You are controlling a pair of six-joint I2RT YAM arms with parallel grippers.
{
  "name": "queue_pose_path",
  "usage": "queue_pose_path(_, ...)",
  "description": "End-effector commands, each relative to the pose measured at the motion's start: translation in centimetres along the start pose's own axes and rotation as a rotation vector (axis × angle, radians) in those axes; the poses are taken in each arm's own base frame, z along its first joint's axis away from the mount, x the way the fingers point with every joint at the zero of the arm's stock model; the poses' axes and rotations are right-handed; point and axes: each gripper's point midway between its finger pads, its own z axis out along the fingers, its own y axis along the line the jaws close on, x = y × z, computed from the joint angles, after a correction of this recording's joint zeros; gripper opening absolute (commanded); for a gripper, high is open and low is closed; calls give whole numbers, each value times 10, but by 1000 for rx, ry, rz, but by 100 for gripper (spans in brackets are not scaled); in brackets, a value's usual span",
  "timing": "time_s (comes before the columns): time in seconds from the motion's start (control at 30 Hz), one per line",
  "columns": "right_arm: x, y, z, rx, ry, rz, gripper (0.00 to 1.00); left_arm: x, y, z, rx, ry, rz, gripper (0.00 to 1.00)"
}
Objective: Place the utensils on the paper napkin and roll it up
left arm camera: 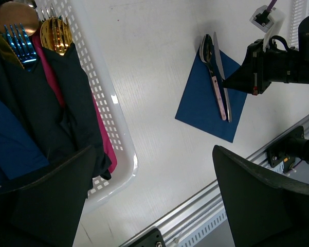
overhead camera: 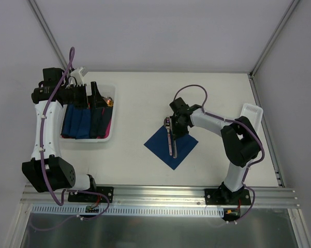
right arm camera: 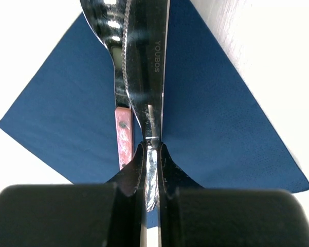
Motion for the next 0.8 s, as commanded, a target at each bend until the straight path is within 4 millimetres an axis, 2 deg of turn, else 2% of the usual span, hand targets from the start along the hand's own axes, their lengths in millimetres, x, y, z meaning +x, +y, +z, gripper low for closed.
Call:
queue_pose_path(0.0, -20, 11, -6, -17, -57, -4, 0, -1, -10, -5, 16, -19, 25, 99)
queue_pose_path(0.4, -27, 18, -4, -29, -61, 7, 0, 0, -9, -4, 12, -18, 25, 99)
queue_pose_path(0.77, -27, 15, 1, -10, -52, 11, 0, 0, -7, -4, 9, -17, 23, 99)
